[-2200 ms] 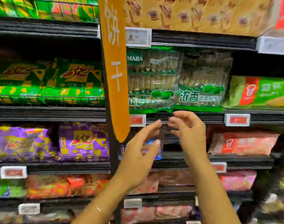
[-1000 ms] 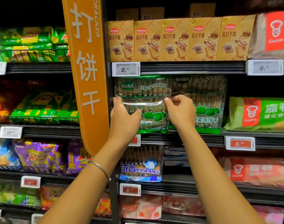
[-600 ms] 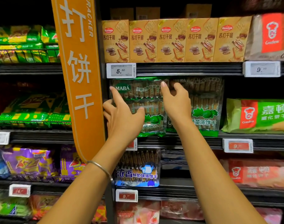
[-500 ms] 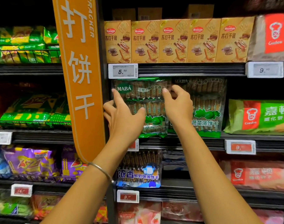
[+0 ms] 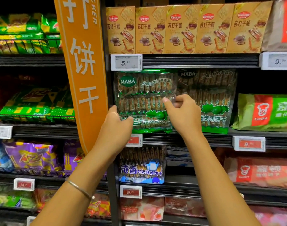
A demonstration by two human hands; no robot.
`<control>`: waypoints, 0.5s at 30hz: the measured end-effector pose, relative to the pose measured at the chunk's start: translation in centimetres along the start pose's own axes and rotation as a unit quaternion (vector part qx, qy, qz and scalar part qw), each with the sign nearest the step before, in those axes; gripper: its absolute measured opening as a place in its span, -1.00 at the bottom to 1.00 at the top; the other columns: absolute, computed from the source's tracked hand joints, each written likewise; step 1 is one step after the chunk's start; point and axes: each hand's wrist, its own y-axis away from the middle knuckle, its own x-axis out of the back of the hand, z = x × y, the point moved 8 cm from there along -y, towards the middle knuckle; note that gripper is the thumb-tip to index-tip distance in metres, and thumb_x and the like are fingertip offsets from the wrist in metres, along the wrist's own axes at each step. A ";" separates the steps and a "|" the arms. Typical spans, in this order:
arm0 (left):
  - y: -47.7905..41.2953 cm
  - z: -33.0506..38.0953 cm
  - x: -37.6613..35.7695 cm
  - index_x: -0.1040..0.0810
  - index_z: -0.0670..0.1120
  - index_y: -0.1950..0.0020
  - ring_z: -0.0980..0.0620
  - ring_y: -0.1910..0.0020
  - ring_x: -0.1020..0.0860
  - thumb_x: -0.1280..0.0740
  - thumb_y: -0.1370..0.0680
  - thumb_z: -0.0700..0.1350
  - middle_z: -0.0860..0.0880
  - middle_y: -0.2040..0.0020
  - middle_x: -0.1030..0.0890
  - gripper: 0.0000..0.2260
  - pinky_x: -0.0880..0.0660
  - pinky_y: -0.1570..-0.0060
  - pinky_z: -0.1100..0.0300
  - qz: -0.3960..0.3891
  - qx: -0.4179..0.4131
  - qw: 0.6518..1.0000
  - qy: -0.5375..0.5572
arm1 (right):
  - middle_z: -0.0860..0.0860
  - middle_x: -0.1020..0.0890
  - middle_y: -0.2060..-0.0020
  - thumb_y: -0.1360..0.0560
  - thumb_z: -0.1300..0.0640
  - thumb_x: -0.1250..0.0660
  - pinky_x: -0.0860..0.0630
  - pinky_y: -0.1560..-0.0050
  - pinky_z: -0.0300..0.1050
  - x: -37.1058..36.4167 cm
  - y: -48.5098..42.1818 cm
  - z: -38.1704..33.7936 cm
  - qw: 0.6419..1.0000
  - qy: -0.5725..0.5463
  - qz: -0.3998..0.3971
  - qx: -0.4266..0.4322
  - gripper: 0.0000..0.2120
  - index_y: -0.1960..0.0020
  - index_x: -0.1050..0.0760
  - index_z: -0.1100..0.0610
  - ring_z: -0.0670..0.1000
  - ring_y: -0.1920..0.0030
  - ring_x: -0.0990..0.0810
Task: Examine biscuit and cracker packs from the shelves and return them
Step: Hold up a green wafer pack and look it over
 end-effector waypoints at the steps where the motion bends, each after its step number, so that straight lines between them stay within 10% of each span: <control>1: 0.0 -0.4 0.0 -0.02 -0.01 -0.71 -0.02 -0.51 -0.36 -0.29 -0.69 -0.08 -0.09 -0.67 -0.21 -0.34 -0.32 -0.49 -0.11 0.003 0.005 1.000 0.012 | -0.01 -0.65 0.02 -0.58 -0.24 -0.36 -0.58 -0.09 0.08 -0.1 0.2 0.2 1.000 0.019 -0.012 -0.003 -0.56 -0.22 -0.54 0.09 0.08 -0.06 -0.62; 15: 0.5 -0.6 0.1 -0.12 -0.03 -0.70 0.04 -0.62 -0.25 -0.24 -0.71 -0.26 -0.02 -0.67 -0.24 -0.41 -0.26 -0.56 0.00 0.037 -0.013 0.995 0.091 | -0.20 -0.65 0.30 -0.39 -0.12 -0.62 -0.49 0.17 -0.22 0.5 -1.1 1.3 0.996 -0.062 0.064 -0.014 -0.76 0.15 -0.57 -0.12 -0.21 0.17 -0.63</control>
